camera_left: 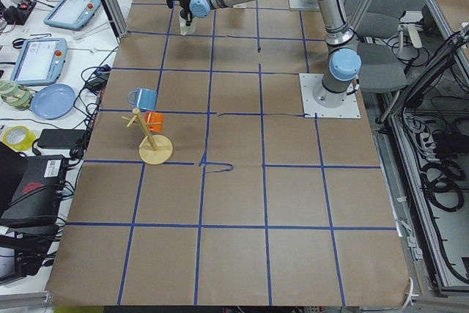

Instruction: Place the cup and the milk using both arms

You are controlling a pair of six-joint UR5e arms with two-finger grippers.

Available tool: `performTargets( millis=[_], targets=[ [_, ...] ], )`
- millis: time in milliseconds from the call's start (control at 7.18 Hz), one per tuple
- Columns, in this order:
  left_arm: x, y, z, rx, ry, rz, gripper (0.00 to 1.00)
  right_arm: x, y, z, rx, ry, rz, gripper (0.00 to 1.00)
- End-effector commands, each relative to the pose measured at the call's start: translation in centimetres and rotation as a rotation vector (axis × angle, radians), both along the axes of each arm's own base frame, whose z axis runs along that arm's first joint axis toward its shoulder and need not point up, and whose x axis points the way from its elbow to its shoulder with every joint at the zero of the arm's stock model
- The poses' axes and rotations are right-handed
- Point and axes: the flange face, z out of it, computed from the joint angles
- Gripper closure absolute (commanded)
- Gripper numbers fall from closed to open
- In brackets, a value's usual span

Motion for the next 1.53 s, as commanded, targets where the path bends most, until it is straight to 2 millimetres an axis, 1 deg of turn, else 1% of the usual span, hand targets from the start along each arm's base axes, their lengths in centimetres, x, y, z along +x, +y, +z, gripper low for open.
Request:
performTargets(
  millis=[0,139,279,418,557,697,836,975,1115,1254,1393],
  targets=[
    [-1.1,-0.3,-1.7,0.014,-0.01,0.009,0.89,0.0,0.0,0.0,0.001,-0.002,0.001,0.0],
    [-0.9,-0.3,-1.8,0.014,-0.027,0.016,0.66,0.0,0.0,-0.1,0.003,0.0,-0.001,0.0],
    [-0.9,-0.3,-0.7,-0.005,-0.025,0.016,0.34,-0.2,-0.1,-0.1,0.006,0.002,-0.004,0.0],
    [-0.4,0.2,-0.6,-0.005,-0.057,0.006,0.02,-0.1,0.0,-0.1,0.006,0.002,-0.003,0.0],
    [0.3,-0.3,0.7,-0.027,-0.073,0.018,0.0,-0.1,0.0,-0.1,0.006,0.002,-0.003,0.0],
    [2.1,-0.6,3.1,-0.052,-0.065,0.037,0.0,-0.1,-0.2,-0.1,0.0,0.003,0.009,0.0],
    [6.7,-0.7,5.4,-0.018,-0.1,-0.02,0.0,-0.3,-1.3,-1.8,0.032,0.013,0.008,0.0],
    [11.9,-0.2,8.2,0.018,-0.122,-0.091,0.0,-0.6,-2.1,-4.8,0.087,0.018,0.004,0.0],
    [16.3,0.6,11.5,0.025,-0.126,-0.092,0.0,-2.0,-2.4,-7.7,0.114,0.018,-0.024,0.0],
    [19.7,2.6,15.5,0.032,-0.136,-0.152,0.0,-4.1,-2.6,-10.9,0.121,0.015,-0.039,0.0],
    [20.4,5.1,20.0,0.009,-0.14,-0.147,0.0,-5.9,-2.0,-14.1,0.163,0.009,-0.014,0.0]
  ],
)
